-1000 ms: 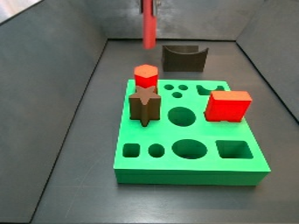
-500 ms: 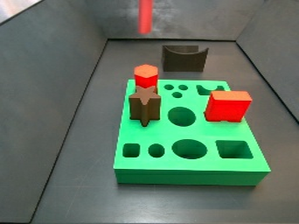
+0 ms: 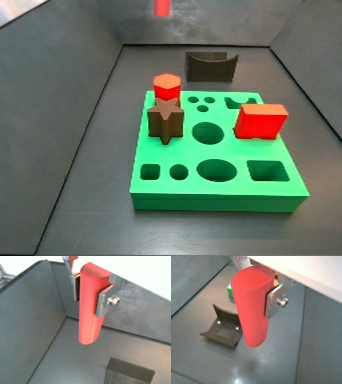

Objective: Pick up the oval object. Move up. Move to above the board. Insert the oval object.
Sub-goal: Move to above the board.

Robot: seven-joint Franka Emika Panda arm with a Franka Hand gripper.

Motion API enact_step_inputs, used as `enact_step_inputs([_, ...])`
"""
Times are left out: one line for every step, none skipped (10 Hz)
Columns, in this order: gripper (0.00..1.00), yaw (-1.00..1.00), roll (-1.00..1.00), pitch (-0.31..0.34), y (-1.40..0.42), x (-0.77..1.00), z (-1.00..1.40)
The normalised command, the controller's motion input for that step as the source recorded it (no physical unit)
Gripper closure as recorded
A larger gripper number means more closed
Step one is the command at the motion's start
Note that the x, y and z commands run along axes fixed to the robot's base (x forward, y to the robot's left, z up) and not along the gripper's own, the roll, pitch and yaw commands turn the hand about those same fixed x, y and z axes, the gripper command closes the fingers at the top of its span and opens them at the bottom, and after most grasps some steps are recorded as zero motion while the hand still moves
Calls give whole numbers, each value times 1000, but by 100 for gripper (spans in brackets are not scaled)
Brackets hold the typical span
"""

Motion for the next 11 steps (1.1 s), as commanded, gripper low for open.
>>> enact_step_inputs([100, -18, 14, 93, 28, -6, 486])
enact_step_inputs([100, -14, 22, 93, 24, 4, 271])
enact_step_inputs([100, 1000, 58, 95, -1000, 20, 181])
enact_step_inputs([100, 1000, 66, 86, -1000, 23, 151])
enact_step_inputs([100, 1000, 97, 76, -1000, 17, 161])
enact_step_inputs([100, 966, 95, 61, -1000, 17, 163])
enact_step_inputs([100, 612, 80, 41, -1000, 19, 163])
enact_step_inputs([100, 389, 59, 35, -1000, 20, 168])
enact_step_inputs([100, 278, 44, 37, -1000, 20, 172])
enact_step_inputs([100, 132, 26, 33, -1000, 22, 177])
enact_step_inputs([100, 76, 25, 35, -1000, 22, 180])
